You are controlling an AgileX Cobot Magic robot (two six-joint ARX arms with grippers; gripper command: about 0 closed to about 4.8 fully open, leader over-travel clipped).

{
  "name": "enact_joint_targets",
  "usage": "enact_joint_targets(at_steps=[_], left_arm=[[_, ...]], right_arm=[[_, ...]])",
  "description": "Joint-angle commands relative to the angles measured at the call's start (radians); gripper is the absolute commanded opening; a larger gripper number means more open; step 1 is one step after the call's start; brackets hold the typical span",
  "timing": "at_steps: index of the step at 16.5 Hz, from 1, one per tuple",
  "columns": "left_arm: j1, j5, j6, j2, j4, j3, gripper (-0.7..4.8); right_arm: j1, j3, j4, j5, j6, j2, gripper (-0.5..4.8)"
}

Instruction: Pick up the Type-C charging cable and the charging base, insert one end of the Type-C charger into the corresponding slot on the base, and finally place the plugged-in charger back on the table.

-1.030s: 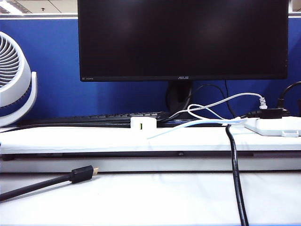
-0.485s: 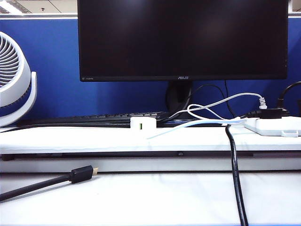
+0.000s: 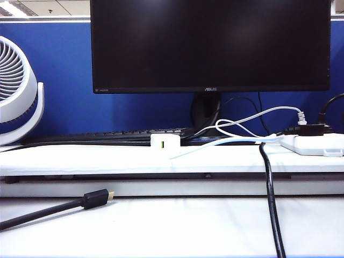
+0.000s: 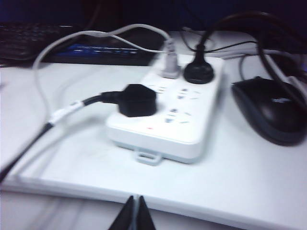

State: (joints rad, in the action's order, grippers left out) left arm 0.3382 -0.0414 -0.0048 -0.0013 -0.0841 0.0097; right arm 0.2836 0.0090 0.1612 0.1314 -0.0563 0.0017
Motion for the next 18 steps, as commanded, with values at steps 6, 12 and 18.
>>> enact_joint_targets(at_steps=[6,12,18], left_arm=[[-0.323,-0.049,-0.003,0.002,-0.083,-0.001,-0.04],[-0.323,-0.049,-0.003,0.002,-0.083,-0.001,-0.04],[-0.323,-0.049,-0.003,0.002,-0.083,-0.001,-0.04]], right_arm=[[-0.162,-0.008,0.006,-0.156,0.0,-0.001,-0.05],[-0.162,-0.008,-0.005,0.043,0.066,-0.001,-0.05],[-0.162,-0.008,-0.008,0.053,0.142,-0.001,-0.05]])
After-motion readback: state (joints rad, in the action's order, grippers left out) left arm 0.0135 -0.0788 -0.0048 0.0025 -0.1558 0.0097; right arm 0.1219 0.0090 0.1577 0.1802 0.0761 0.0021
